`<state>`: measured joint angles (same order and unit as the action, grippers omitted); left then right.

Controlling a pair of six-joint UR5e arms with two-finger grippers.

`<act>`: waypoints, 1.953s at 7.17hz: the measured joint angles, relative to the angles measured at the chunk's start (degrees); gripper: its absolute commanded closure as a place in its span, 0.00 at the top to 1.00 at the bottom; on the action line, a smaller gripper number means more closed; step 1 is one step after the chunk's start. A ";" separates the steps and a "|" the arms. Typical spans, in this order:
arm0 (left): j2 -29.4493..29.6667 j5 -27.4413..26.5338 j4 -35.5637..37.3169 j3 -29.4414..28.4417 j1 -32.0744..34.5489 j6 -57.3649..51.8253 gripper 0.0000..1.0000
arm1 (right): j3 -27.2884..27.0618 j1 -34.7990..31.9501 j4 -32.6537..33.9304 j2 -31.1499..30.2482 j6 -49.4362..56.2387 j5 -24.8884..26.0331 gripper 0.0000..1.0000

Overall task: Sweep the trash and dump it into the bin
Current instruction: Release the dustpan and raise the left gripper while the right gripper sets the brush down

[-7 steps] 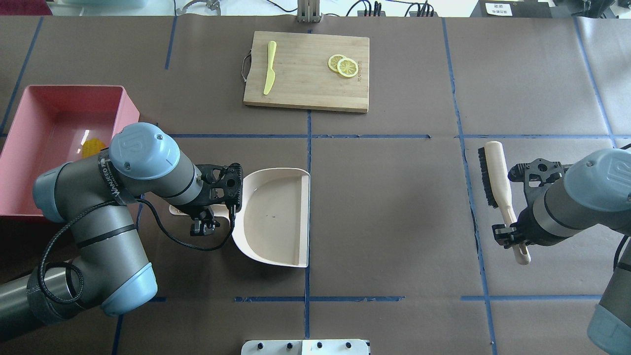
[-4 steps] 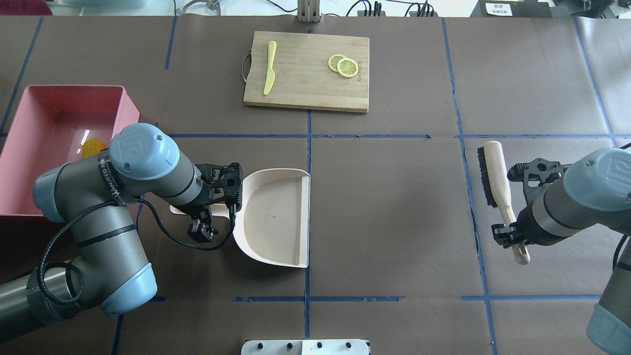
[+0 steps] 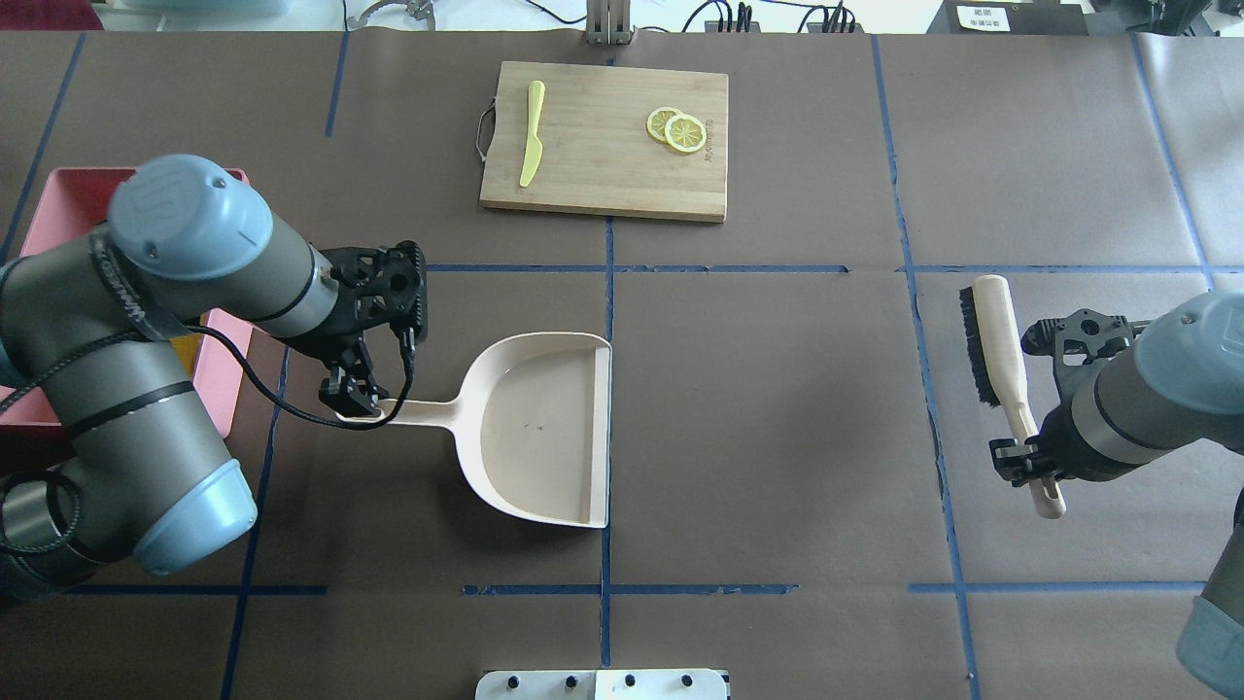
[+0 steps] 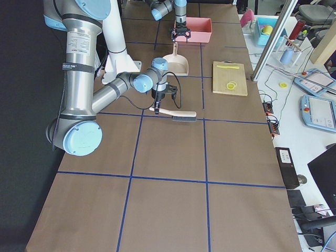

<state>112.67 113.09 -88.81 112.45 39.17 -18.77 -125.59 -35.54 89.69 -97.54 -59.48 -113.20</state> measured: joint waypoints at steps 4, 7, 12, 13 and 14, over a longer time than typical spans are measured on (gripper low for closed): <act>-9.80 3.75 8.20 3.58 15.76 0.09 1.00 | 3.39 -2.89 -18.45 -12.92 2.47 -3.29 0.01; -15.17 4.72 8.38 3.17 24.50 0.28 1.00 | 12.61 -6.28 -35.97 -18.69 2.69 -6.97 0.01; -16.41 5.17 8.39 3.13 25.86 0.22 1.00 | 15.18 -7.21 -38.43 -19.15 2.28 -8.27 0.76; -16.47 5.62 8.39 3.14 25.86 0.22 1.00 | 15.23 -7.19 -38.33 -18.89 2.27 -8.32 0.99; -16.53 5.90 8.39 3.18 25.86 0.22 1.00 | 15.26 -7.18 -38.31 -18.67 2.26 -8.32 0.99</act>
<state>96.14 119.00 -80.42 115.63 65.04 -18.54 -110.33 -42.72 51.38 -116.21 -57.22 -121.52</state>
